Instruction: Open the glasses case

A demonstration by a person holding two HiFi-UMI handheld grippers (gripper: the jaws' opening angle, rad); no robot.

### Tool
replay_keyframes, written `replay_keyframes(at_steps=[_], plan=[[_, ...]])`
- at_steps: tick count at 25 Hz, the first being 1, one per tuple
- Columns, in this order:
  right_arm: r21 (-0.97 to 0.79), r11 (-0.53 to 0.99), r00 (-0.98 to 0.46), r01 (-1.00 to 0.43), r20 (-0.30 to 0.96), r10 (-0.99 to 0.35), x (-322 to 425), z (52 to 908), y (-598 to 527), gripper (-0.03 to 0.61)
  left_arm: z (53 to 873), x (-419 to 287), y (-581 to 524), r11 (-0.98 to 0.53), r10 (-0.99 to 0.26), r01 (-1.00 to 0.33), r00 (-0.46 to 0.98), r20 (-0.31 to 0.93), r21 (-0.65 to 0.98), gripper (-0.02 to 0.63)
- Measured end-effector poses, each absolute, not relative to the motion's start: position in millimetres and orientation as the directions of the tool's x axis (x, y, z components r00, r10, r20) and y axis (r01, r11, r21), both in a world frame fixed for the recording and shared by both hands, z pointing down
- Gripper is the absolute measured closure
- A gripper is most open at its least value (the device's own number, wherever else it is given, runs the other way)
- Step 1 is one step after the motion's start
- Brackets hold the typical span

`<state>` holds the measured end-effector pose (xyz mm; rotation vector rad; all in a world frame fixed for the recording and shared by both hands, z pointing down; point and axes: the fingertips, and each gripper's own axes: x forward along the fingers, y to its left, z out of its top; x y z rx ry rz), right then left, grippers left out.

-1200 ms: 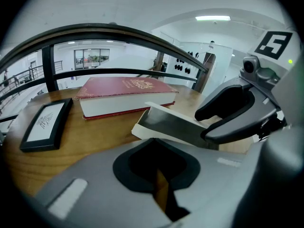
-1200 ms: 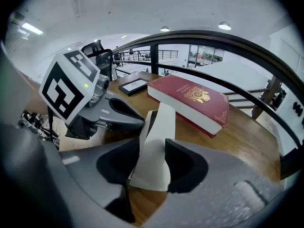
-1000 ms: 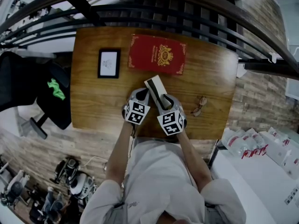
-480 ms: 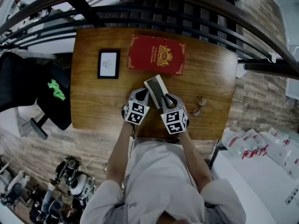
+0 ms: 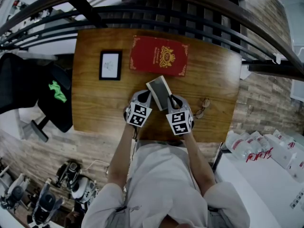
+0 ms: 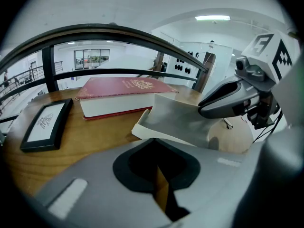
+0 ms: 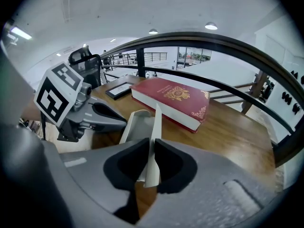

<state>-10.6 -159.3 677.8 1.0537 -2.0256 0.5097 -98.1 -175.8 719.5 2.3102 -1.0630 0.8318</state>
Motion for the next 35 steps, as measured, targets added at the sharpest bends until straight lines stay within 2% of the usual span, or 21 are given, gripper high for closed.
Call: replay_keyframes(at_steps=[14, 35], plan=[[0.011, 0.538, -0.327, -0.843, 0.783, -0.529, 3.2, 676.3, -166.2, 0.558, 718.9, -100.1, -179.4, -0.591, -0.519, -0.794, 0.51, 0.686, 0.143, 0.594], [-0.053, 0.445, -0.313, -0.894, 0.784, -0.536, 28.6, 687.0, -173.4, 0.549, 722.4, -100.9, -178.3, -0.588, -0.519, -0.798, 0.497, 0.695, 0.131, 0.594]])
